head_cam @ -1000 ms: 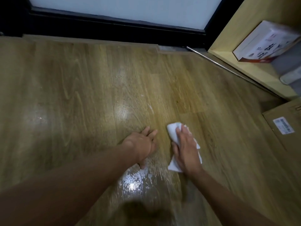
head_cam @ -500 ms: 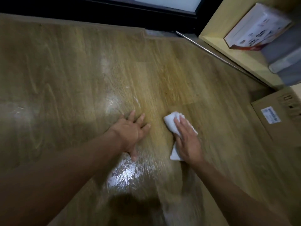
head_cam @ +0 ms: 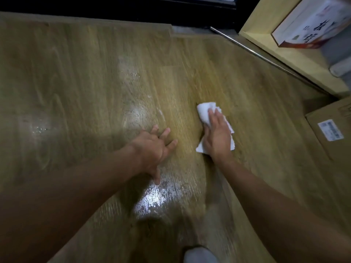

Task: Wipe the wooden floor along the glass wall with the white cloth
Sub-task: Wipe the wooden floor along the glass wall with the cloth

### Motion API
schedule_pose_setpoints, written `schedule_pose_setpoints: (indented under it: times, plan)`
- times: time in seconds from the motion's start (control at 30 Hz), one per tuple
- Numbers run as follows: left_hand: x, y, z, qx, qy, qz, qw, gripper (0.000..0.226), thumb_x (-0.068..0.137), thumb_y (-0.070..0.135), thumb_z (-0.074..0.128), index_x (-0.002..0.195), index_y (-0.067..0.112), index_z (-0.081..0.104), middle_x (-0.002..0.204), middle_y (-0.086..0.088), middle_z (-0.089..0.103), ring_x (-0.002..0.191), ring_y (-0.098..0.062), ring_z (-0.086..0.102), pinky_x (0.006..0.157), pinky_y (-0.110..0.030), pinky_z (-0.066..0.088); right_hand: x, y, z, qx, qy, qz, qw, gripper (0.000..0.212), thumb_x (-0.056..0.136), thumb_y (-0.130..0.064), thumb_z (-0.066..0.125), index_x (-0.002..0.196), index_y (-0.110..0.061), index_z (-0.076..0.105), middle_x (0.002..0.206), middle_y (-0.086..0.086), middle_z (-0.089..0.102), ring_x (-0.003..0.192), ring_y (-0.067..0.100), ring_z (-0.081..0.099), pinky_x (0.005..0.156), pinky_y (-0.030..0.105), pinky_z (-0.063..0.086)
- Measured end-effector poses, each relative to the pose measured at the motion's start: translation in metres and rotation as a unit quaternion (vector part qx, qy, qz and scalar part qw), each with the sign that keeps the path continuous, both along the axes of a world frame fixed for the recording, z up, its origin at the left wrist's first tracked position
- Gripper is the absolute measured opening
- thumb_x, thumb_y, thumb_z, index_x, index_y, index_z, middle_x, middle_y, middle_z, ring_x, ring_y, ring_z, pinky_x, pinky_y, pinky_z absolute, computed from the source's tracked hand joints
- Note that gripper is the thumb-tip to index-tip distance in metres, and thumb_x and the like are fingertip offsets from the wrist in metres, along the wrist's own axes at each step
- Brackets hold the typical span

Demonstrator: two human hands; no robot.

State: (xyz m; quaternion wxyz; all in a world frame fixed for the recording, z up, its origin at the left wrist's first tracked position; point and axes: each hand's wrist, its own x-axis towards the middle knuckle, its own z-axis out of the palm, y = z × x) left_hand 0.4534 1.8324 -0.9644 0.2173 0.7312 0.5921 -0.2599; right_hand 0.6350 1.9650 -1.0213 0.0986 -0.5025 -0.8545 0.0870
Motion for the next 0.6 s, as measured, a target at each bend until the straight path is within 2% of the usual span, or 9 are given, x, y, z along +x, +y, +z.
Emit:
schedule_pose_setpoints:
  times: [0.1, 0.17, 0.23, 0.33, 0.43, 0.47, 0.53, 0.6]
  plan:
    - [0.004, 0.003, 0.006, 0.001, 0.0, 0.001, 1.0, 0.112, 0.074, 0.072, 0.055, 0.152, 0.022, -0.009, 0.158, -0.018, -0.013, 0.145, -0.043, 0.002, 0.117, -0.05, 0.02, 0.035, -0.015, 0.005, -0.034, 0.027, 0.155, 0.987, 0.049, 0.093, -0.008, 0.046, 0.142, -0.006, 0.04, 0.149, 0.015, 0.037, 0.14, 0.026, 0.033, 0.117, 0.037, 0.023]
    - [0.009, 0.007, 0.011, -0.012, -0.006, 0.0, 1.0, 0.111, 0.078, 0.066, 0.057, 0.152, 0.016, -0.008, 0.157, -0.023, -0.008, 0.145, -0.042, 0.0, 0.12, -0.046, 0.01, 0.075, -0.011, 0.008, -0.028, 0.031, 0.172, 0.984, 0.049, 0.091, -0.01, 0.043, 0.14, -0.005, 0.043, 0.148, 0.012, 0.04, 0.139, 0.025, 0.036, 0.116, 0.037, 0.026]
    - [0.013, 0.01, 0.015, -0.022, -0.01, -0.011, 1.0, 0.109, 0.079, 0.061, 0.059, 0.152, 0.011, -0.006, 0.157, -0.025, 0.0, 0.146, -0.039, 0.001, 0.12, -0.045, 0.003, 0.099, 0.006, 0.011, -0.024, 0.039, 0.071, 0.996, 0.049, 0.092, -0.009, 0.044, 0.141, -0.004, 0.041, 0.149, 0.011, 0.038, 0.139, 0.027, 0.036, 0.115, 0.039, 0.027]
    - [0.018, 0.017, 0.02, -0.026, -0.01, -0.014, 1.0, 0.107, 0.077, 0.059, 0.064, 0.152, 0.01, 0.004, 0.157, -0.02, 0.016, 0.146, -0.035, 0.011, 0.12, -0.044, 0.008, 0.078, 0.045, 0.011, -0.03, 0.036, -0.116, 0.992, 0.052, 0.094, -0.006, 0.045, 0.145, -0.006, 0.034, 0.15, 0.017, 0.034, 0.14, 0.031, 0.032, 0.116, 0.039, 0.024]
    - [0.022, 0.019, 0.02, -0.016, 0.004, -0.021, 1.0, 0.107, 0.077, 0.059, 0.065, 0.151, 0.011, 0.004, 0.155, -0.019, 0.023, 0.145, -0.034, 0.015, 0.119, -0.045, 0.012, 0.023, 0.068, 0.007, -0.036, -0.004, -0.19, 0.981, 0.056, 0.097, -0.014, 0.04, 0.148, -0.002, 0.021, 0.153, 0.023, 0.024, 0.142, 0.034, 0.024, 0.116, 0.039, 0.019]
    - [0.022, 0.019, 0.019, -0.01, 0.011, -0.029, 0.999, 0.107, 0.078, 0.058, 0.064, 0.152, 0.011, 0.001, 0.155, -0.02, 0.023, 0.145, -0.035, 0.014, 0.119, -0.046, 0.012, 0.004, 0.062, 0.004, -0.039, -0.011, -0.174, 0.984, 0.055, 0.099, -0.016, 0.037, 0.148, -0.001, 0.018, 0.155, 0.023, 0.02, 0.143, 0.034, 0.021, 0.117, 0.04, 0.018]
    - [0.021, 0.016, 0.017, -0.001, 0.007, -0.022, 1.0, 0.109, 0.079, 0.058, 0.064, 0.152, 0.012, -0.002, 0.155, -0.022, 0.02, 0.145, -0.036, 0.012, 0.119, -0.045, 0.01, -0.021, 0.035, -0.003, -0.022, -0.02, -0.059, 0.998, 0.053, 0.102, -0.019, 0.033, 0.149, -0.003, 0.015, 0.158, 0.018, 0.015, 0.146, 0.03, 0.014, 0.119, 0.038, 0.012]
    - [0.017, 0.012, 0.013, 0.007, -0.002, -0.004, 1.0, 0.11, 0.077, 0.06, 0.063, 0.152, 0.014, -0.004, 0.157, -0.024, 0.011, 0.145, -0.039, 0.01, 0.118, -0.043, 0.008, -0.013, 0.009, 0.0, -0.033, 0.022, 0.094, 0.995, 0.05, 0.1, -0.019, 0.041, 0.147, -0.005, 0.029, 0.155, 0.015, 0.026, 0.145, 0.027, 0.021, 0.119, 0.039, 0.017]
